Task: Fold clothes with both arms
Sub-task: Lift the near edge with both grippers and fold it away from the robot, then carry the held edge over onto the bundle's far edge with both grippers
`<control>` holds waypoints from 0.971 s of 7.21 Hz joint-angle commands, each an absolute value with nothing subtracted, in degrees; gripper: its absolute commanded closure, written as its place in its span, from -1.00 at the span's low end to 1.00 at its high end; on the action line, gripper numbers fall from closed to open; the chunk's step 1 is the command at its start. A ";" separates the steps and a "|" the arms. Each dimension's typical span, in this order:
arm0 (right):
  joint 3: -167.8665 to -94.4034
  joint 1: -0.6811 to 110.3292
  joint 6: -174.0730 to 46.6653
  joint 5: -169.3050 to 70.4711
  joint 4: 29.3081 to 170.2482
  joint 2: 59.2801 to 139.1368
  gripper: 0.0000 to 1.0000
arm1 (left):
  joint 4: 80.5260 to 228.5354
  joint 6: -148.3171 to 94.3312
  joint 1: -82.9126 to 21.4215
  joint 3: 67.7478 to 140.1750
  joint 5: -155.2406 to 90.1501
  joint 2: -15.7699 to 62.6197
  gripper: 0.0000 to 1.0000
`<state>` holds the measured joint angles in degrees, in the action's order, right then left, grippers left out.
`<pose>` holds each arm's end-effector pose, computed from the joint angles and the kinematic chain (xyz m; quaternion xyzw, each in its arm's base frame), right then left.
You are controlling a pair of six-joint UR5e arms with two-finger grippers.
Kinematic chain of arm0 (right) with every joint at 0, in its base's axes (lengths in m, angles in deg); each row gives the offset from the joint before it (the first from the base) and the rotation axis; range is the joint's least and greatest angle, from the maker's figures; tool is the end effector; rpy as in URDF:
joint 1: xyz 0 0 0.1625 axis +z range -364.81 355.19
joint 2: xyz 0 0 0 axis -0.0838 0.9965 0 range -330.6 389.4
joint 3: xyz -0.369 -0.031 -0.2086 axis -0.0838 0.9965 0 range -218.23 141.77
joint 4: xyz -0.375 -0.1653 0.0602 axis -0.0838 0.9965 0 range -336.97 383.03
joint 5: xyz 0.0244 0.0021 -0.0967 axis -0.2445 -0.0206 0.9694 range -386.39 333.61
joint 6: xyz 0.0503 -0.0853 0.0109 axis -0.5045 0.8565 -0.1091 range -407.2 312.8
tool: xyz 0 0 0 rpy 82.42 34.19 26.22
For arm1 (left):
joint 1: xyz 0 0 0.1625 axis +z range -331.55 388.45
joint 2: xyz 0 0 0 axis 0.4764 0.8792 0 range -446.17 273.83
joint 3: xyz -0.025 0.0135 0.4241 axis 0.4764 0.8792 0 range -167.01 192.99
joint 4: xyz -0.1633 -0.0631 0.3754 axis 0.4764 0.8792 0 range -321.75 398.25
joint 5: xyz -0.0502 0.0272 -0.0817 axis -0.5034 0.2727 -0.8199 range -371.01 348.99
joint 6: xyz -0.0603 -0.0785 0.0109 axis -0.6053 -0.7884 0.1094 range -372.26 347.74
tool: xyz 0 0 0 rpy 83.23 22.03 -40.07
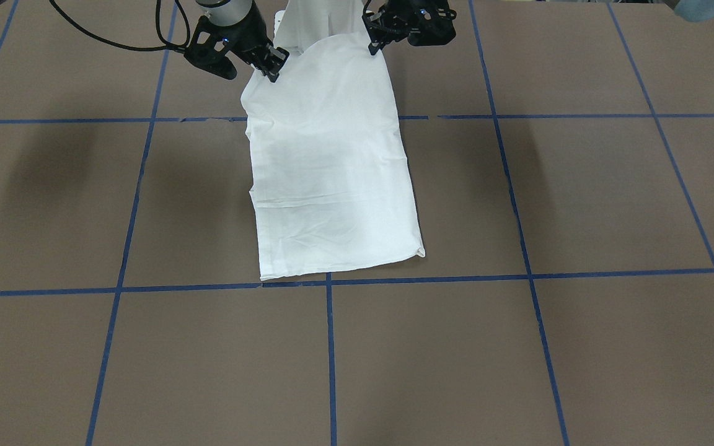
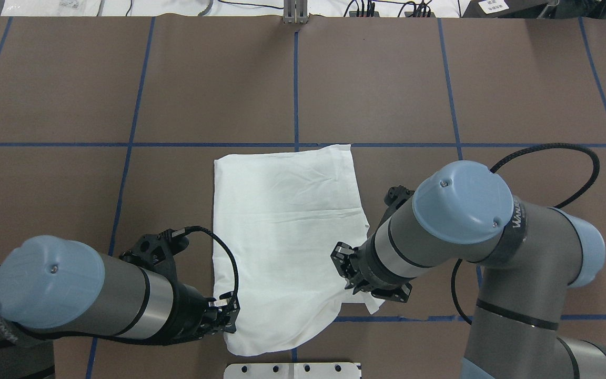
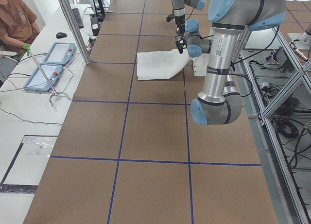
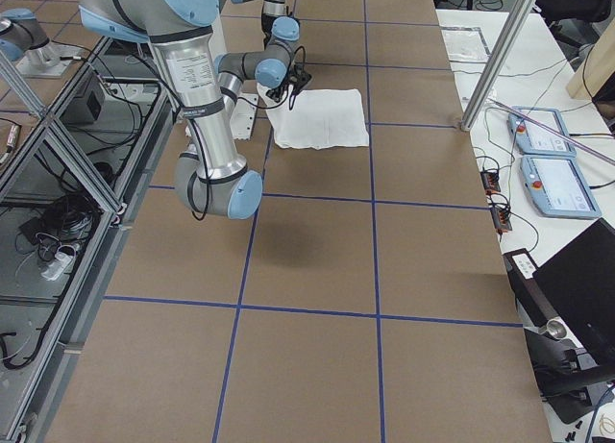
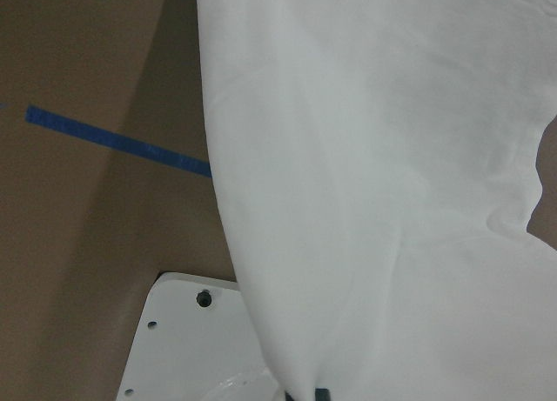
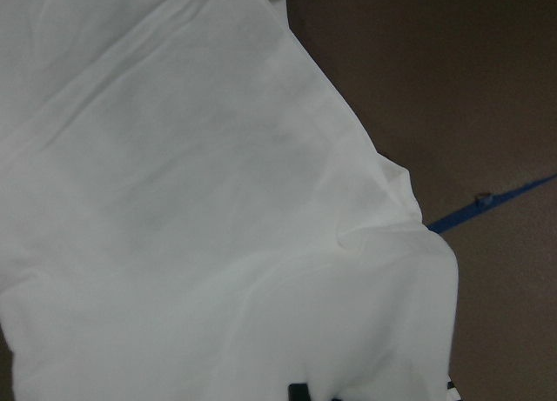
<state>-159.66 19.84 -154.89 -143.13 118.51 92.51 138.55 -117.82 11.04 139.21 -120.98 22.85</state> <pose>-0.4442 -0.3011 0.1821 -0.1804 -0.4447 0.2187 0.8496 0.4365 -0.2410 0.1902 -0.1371 0.5353 -0.1451 0.8207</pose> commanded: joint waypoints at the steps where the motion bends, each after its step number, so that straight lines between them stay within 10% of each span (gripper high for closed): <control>1: -154.44 25.05 -149.98 -143.02 118.31 90.05 1.00 | 138.54 -117.56 3.26 133.26 -121.23 27.96 1.00; 7: -134.05 32.36 -144.42 -143.20 117.95 75.73 1.00 | 145.89 -117.47 -6.61 116.39 -121.14 34.50 1.00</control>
<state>-137.06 31.43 -145.08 -143.23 117.96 77.77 142.52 -117.48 -5.10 120.99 -121.15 33.74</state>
